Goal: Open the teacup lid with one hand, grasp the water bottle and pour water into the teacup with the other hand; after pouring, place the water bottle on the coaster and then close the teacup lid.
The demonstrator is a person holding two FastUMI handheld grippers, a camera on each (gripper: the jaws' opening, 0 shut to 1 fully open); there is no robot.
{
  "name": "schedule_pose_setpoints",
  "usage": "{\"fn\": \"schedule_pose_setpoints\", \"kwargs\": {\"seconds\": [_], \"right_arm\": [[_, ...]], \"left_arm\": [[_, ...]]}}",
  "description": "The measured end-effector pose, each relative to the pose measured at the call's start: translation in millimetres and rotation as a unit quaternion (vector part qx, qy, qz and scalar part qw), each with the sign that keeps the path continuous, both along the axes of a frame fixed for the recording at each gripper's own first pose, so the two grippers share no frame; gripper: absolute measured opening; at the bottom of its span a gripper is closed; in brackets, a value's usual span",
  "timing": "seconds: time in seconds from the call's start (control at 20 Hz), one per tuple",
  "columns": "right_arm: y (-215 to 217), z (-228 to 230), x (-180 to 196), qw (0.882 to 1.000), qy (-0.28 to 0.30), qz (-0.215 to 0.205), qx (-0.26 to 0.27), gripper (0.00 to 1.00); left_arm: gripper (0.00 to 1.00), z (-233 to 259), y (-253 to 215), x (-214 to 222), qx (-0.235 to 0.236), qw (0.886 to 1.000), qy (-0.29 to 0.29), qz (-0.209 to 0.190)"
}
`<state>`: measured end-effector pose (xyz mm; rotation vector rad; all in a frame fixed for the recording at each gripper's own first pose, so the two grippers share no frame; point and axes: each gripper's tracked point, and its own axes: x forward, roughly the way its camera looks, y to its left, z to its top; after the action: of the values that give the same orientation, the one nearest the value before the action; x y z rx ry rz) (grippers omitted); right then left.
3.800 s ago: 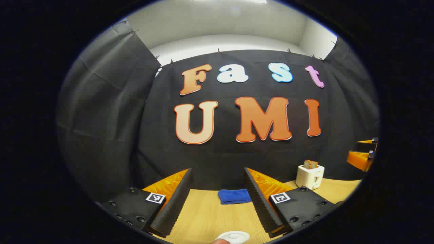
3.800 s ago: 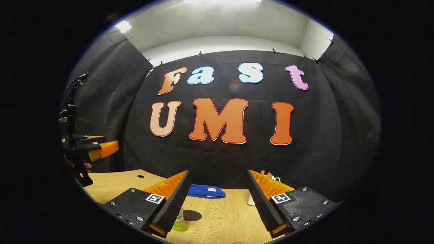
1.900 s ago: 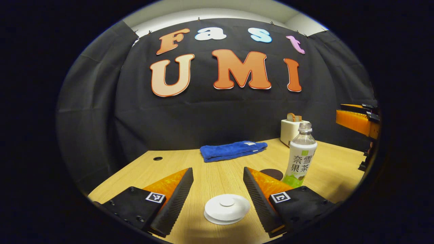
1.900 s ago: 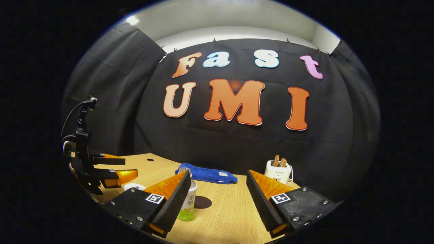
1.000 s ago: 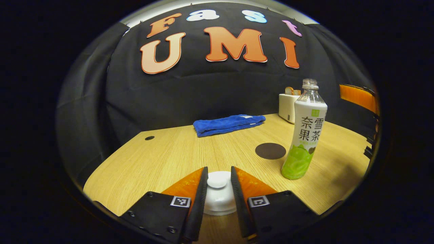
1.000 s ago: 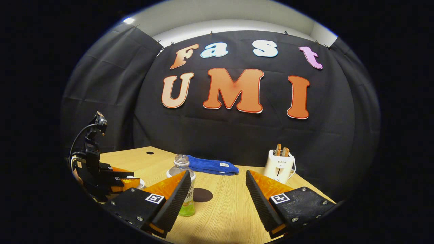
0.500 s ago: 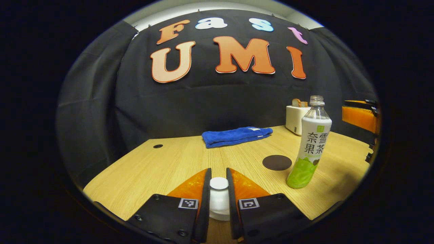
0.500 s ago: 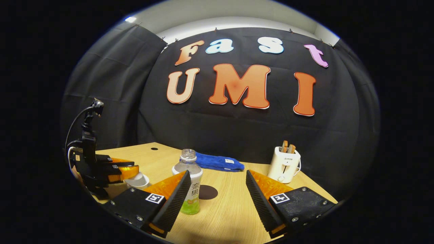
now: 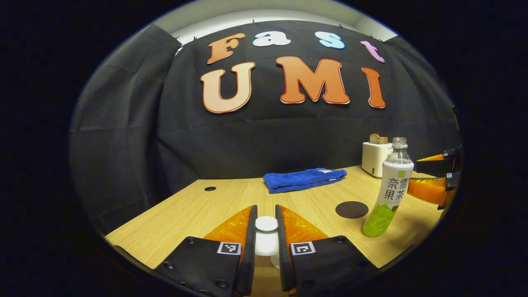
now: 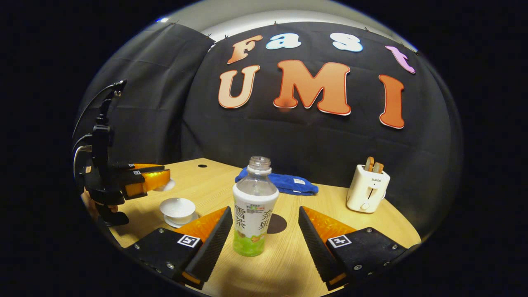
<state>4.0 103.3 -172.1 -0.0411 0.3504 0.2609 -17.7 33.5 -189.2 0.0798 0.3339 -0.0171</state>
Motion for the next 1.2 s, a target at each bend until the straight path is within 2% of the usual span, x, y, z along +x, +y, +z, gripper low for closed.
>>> {"fn": "schedule_pose_setpoints", "kwargs": {"seconds": [0.35,0.45,0.5,0.55,0.75,0.8,0.85,1.05,1.2], "right_arm": [[14,-45,11,0.999,0.051,-0.002,0.009,0.85],[19,-51,14,0.998,0.060,-0.002,0.011,0.76],[20,-51,16,0.998,0.058,-0.003,0.014,0.66],[21,-50,17,0.998,0.058,-0.002,0.016,0.65],[23,-49,19,0.998,0.064,0.003,0.017,0.60],[22,-49,21,0.998,0.064,0.002,0.012,0.55],[21,-47,23,0.998,0.061,0.001,0.004,0.59],[14,-30,32,0.999,0.029,0.000,-0.043,0.59],[9,-23,39,0.994,0.002,0.003,-0.107,0.59]], "left_arm": [[0.29,-10,23,-8,0.005,1.000,0.008,0.020],[0.26,-14,27,-10,0.003,1.000,0.011,0.023],[0.26,-15,29,-10,0.002,1.000,0.011,0.024],[0.29,-15,30,-12,0.001,1.000,0.012,0.024],[0.29,-14,34,-17,0.003,1.000,0.008,0.020],[0.29,-13,36,-18,0.004,1.000,0.007,0.020],[0.29,-15,37,-19,0.006,1.000,0.008,0.021],[0.29,-16,46,-23,0.005,1.000,0.010,0.029],[0.29,-16,56,-23,-0.001,0.999,0.010,0.041]]}}
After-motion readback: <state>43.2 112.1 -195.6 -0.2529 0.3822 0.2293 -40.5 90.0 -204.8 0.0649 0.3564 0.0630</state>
